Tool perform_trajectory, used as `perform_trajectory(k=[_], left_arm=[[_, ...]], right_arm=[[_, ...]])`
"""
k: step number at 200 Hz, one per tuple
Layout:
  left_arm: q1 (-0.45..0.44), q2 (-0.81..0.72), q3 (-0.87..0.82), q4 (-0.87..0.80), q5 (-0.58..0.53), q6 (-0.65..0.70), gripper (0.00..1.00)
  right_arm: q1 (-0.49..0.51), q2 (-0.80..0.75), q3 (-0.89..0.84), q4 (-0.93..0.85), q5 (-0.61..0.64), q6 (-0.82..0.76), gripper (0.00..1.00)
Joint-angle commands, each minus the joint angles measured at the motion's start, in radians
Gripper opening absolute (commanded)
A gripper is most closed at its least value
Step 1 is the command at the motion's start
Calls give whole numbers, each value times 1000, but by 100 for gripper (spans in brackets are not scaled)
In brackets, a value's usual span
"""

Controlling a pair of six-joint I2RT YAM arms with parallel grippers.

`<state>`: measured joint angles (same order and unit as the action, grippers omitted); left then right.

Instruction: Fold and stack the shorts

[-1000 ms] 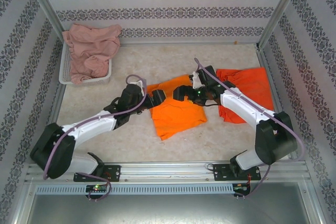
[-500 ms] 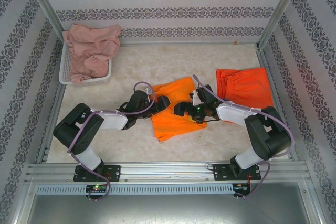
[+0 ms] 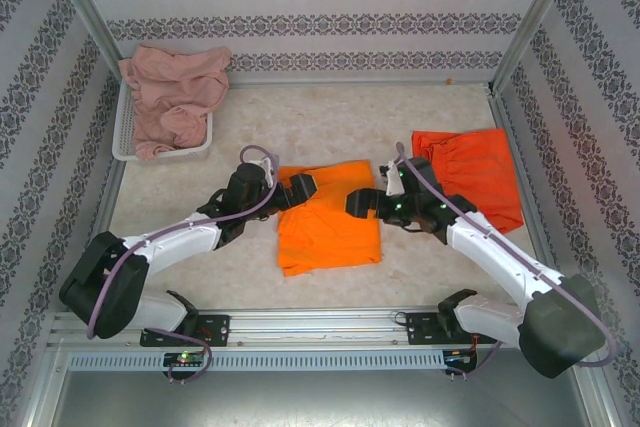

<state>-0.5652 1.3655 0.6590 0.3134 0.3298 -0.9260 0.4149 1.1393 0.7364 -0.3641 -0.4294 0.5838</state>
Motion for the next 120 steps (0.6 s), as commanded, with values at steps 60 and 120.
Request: perform_trajectory(k=[60,120], left_arm=[[-62,228,-78,113,-1,-39,100],[-62,244,-163,192,-14,-66,100]], right_arm=[[-128,310,71,-80,-18,-177,89],[-127,424,140,-42,-42,-173,75]])
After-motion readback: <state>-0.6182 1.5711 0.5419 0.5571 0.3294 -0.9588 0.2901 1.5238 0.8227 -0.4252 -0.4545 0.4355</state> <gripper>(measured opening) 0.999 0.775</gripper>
